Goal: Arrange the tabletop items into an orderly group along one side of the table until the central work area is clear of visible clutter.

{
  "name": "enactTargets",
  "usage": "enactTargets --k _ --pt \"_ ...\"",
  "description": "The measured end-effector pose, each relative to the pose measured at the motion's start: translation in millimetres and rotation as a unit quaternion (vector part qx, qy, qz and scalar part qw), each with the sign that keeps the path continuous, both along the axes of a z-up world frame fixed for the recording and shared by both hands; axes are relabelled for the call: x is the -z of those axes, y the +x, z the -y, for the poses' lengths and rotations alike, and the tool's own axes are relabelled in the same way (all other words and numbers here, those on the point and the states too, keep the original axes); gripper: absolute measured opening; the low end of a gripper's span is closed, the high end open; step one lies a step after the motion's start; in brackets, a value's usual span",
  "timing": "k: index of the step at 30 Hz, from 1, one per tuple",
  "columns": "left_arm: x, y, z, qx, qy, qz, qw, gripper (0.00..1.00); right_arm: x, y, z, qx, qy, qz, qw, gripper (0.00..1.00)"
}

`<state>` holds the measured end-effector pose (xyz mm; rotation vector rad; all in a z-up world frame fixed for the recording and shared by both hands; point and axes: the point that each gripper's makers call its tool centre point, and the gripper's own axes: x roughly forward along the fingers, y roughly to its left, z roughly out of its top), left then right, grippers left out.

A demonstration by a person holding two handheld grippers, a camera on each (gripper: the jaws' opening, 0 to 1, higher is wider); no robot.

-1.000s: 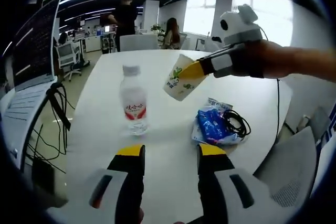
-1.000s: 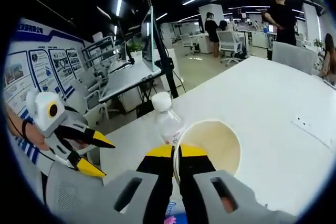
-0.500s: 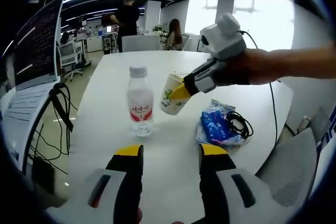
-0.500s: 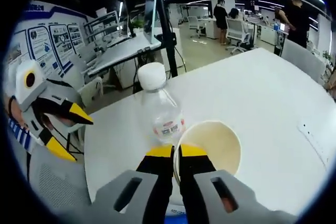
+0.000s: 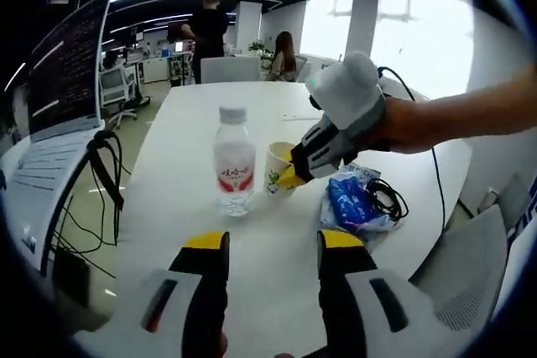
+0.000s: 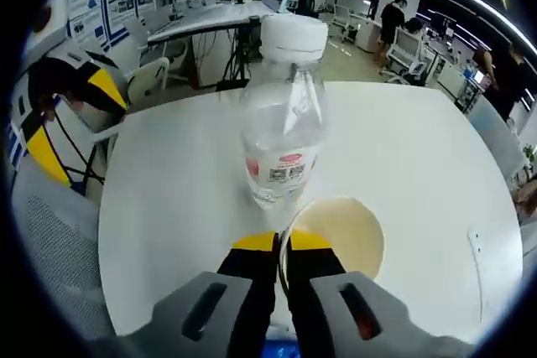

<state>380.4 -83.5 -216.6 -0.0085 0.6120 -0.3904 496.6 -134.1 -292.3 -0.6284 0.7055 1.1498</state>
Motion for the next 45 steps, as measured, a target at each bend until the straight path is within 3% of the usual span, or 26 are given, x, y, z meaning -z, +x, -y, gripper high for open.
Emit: enactTargets --k 17,45 --pt "-0.3 -2.2 -8.5 -0.008 0.0 0.0 1.0 0.4 10.0 3.9 -4.4 -0.015 -0.021 0.011 0.9996 0.01" --pt "-8.9 -6.2 -2.6 -0.009 0.001 0.01 0.9999 0.41 -10.2 -9.3 -1.8 -0.014 -0.017 0.027 0.9994 0.09"
